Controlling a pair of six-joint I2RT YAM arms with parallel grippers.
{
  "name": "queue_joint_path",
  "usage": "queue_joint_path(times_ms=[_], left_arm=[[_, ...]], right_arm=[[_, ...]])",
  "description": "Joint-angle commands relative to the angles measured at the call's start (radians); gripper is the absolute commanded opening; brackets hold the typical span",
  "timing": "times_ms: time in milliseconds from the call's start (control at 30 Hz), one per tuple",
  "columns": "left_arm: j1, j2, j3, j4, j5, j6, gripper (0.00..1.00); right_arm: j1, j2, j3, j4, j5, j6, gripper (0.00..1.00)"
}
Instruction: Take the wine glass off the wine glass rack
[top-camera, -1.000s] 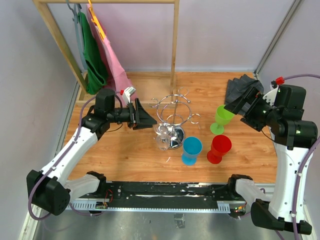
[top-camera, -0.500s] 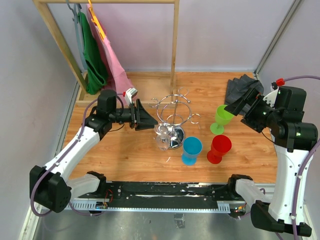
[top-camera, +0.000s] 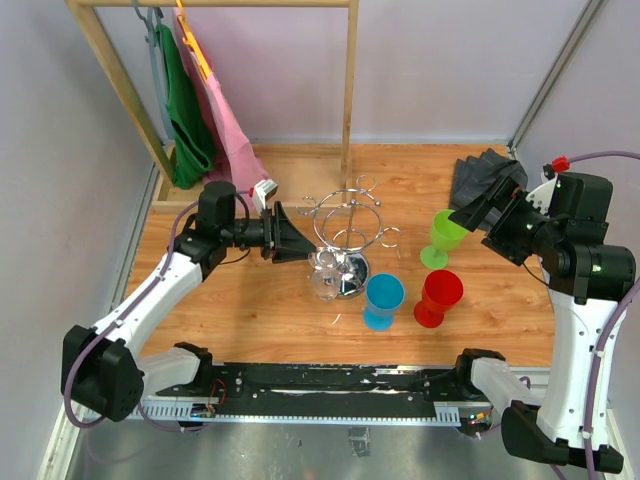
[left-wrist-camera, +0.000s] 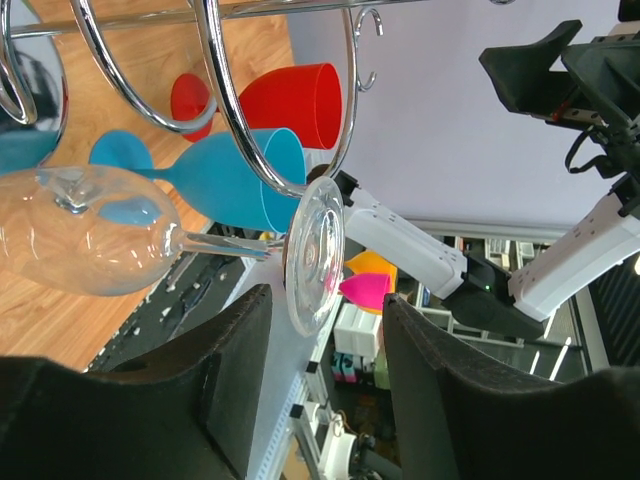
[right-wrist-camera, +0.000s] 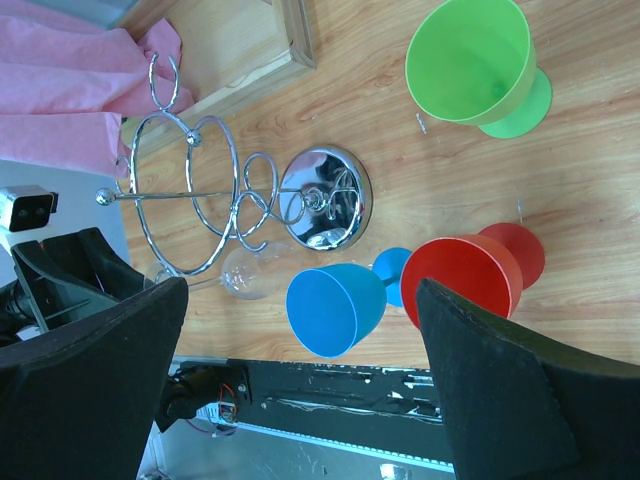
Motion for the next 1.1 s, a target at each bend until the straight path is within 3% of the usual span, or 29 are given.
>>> queue_joint_path(times_ms=[0, 1067], left_arm=[[0.008, 0.011, -0.009, 0.027, 0.031, -0.004, 0.52], [0.007, 0.025, -0.03, 0.031, 0.05, 0.011, 0.19]], right_arm=[[-0.005, -0.006, 0.004, -0.002, 0.015, -0.009, 0.99], [-0.005, -0.015, 0.028, -0.016, 0.018, 0.0, 0.99]])
